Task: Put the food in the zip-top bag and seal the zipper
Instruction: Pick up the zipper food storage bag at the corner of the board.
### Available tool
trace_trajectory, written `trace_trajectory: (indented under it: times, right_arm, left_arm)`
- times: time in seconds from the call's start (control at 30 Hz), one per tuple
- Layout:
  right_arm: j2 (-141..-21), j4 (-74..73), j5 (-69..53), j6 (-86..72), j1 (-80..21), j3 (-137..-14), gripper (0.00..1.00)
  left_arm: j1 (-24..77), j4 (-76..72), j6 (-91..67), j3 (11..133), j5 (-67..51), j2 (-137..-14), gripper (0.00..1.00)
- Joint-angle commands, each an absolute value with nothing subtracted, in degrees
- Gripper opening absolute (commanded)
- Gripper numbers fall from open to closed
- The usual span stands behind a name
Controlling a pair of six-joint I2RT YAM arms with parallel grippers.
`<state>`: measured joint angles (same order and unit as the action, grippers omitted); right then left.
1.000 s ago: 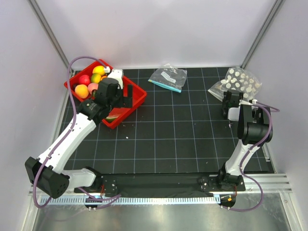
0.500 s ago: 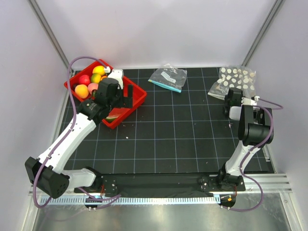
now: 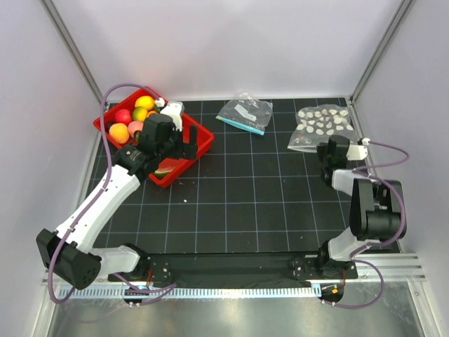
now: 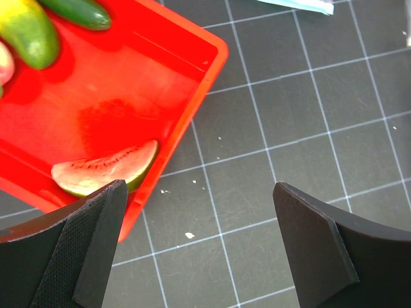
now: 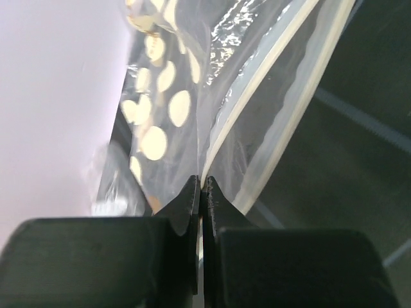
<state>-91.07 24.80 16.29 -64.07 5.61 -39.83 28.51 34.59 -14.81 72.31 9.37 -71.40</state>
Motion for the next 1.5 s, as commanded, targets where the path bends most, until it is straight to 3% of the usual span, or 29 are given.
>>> trace_trajectory:
  times: [0.0, 0.37, 0.77, 0.97, 1.17, 1.47]
  right_arm:
    - [-83.5, 24.6, 15.2, -59.4, 0.7, -37.5, 0.01]
    - [-61.7, 11.6, 20.2, -56.3, -19.5, -35.5, 0.01]
    - [-57.3, 6.2, 24.1, -54.2, -37.4, -35.5, 0.01]
    - [-55.6, 3.0, 25.3, -55.2, -40.3, -36.7, 0.01]
    - [-54.1, 1.0, 26.2, -56.5, -43.1, -37.2, 0.01]
    - [-55.5, -2.4, 25.8, -58.3, -46.2, -40.3, 0.01]
  left_arm:
    - [28.7, 32.9, -14.8, 74.0, 5.3, -71.2, 1.00]
    - [33.0, 28.6, -13.7, 72.6, -4.6, -72.5, 1.00]
    - [38.6, 22.7, -12.6, 69.3, -11.9, -73.6, 1.00]
    - [42.3, 21.4, -12.3, 68.9, -11.3, -75.6, 0.95]
    - [43.5, 21.4, -10.6, 69.3, -12.2, -77.4, 0.83]
    - [46.7, 22.6, -7.6, 69.2, -10.7, -79.1, 0.81]
